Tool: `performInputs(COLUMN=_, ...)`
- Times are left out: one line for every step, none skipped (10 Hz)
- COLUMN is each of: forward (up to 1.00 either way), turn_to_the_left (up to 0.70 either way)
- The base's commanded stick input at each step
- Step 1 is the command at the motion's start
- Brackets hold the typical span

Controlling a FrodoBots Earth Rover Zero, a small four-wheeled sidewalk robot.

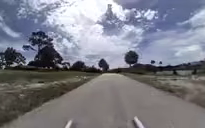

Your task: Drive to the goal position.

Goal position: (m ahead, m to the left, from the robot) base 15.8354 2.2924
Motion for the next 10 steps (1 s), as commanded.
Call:
performInputs(forward=0.85, turn_to_the_left=0.0)
performInputs(forward=0.85, turn_to_the_left=0.0)
performInputs(forward=0.85, turn_to_the_left=0.0)
performInputs(forward=0.85, turn_to_the_left=0.0)
performInputs(forward=0.85, turn_to_the_left=0.0)
performInputs(forward=0.85, turn_to_the_left=0.0)
performInputs(forward=0.85, turn_to_the_left=0.0)
performInputs(forward=0.85, turn_to_the_left=0.0)
performInputs(forward=0.85, turn_to_the_left=0.0)
performInputs(forward=0.85, turn_to_the_left=0.0)
